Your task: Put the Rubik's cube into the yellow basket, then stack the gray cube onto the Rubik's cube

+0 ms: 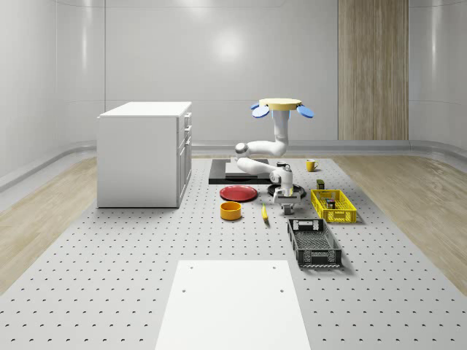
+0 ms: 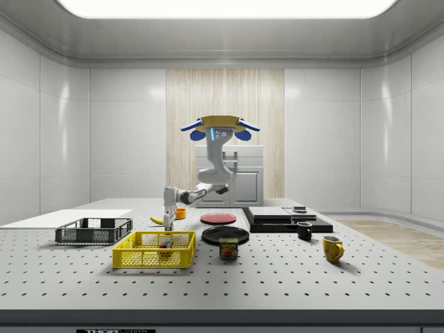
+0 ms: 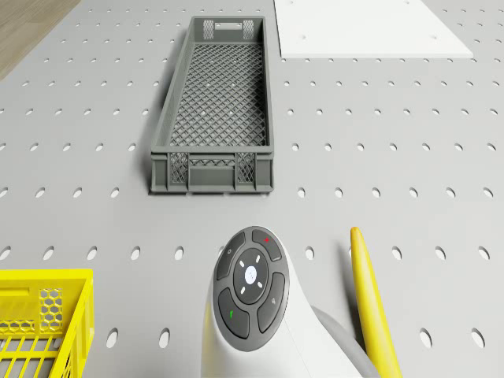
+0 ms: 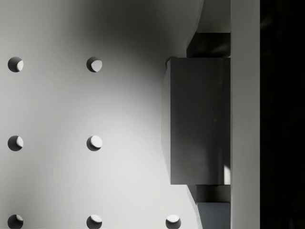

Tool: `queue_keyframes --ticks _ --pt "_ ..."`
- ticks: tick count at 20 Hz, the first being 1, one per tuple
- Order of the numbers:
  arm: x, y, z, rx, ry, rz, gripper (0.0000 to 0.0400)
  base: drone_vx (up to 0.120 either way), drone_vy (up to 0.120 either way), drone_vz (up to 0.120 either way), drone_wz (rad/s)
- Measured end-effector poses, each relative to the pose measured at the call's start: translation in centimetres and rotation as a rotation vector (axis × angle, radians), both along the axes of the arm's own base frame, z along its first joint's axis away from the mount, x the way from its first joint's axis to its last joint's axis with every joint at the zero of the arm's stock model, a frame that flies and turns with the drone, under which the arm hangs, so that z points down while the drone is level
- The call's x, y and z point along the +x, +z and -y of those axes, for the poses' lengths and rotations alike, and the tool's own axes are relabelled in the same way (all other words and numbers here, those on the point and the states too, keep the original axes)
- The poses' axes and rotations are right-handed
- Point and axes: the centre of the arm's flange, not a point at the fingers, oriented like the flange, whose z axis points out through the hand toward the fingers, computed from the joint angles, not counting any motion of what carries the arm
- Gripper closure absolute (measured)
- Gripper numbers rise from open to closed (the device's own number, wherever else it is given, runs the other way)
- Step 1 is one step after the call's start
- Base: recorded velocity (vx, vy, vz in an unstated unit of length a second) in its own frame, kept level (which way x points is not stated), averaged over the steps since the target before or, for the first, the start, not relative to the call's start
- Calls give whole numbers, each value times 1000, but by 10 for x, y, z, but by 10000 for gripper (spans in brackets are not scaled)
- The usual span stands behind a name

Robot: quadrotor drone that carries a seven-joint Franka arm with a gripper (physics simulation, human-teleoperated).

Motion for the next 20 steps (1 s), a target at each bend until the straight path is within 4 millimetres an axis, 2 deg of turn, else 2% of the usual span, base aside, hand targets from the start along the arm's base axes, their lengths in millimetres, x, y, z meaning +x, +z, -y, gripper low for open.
queue_keyframes --ticks 5,9,16,20 --pt "0 0 0 0 0 0 140 0 0 0 0" --pt "0 -8 0 0 0 0 146 0 0 0 0" --pt "0 -27 0 0 0 0 149 -6 6 114 0" --pt "0 -31 0 0 0 0 150 -120 120 120 0"
